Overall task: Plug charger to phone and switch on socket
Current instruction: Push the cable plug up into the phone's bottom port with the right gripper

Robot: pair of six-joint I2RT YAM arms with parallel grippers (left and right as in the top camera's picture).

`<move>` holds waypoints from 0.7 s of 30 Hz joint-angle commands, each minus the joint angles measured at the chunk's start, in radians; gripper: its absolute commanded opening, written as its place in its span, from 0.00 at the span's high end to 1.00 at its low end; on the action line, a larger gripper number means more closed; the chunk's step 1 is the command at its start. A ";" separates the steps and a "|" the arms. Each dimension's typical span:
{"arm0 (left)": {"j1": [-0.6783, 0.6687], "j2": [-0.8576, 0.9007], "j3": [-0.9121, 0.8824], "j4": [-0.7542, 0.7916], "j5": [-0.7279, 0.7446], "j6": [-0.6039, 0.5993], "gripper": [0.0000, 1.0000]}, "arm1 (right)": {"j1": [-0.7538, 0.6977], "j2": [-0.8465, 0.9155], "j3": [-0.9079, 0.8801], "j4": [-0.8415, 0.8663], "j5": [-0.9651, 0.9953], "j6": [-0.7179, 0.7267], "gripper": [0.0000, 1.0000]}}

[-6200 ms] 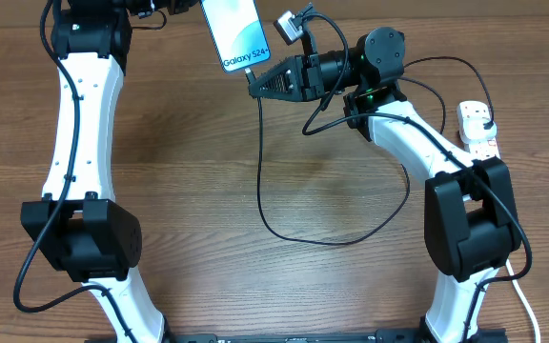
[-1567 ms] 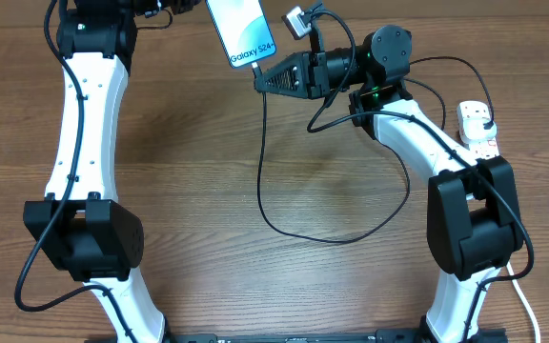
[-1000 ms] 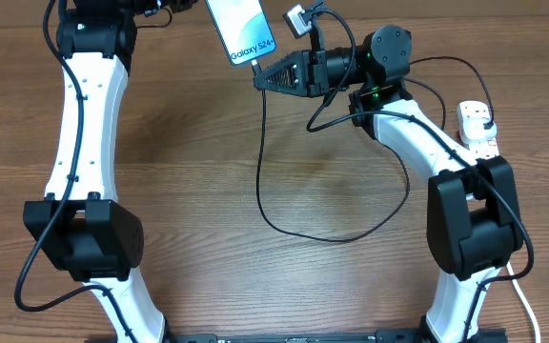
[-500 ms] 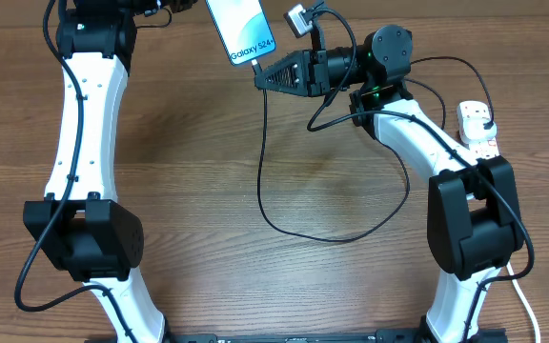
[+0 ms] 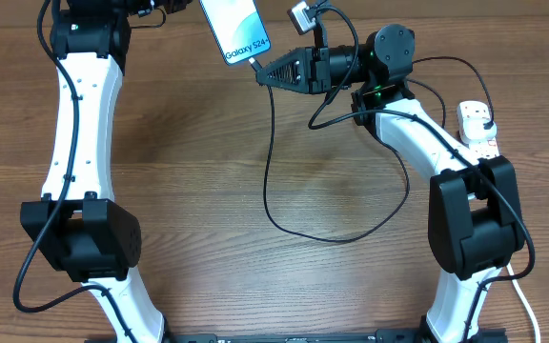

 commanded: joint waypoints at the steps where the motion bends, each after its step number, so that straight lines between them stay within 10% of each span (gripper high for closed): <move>1: -0.005 0.000 0.015 0.000 0.064 -0.024 0.96 | -0.020 0.003 0.013 0.009 0.058 0.003 0.96; 21: -0.048 0.000 0.015 0.000 0.042 -0.021 0.96 | -0.018 0.003 0.013 0.005 0.092 0.008 0.96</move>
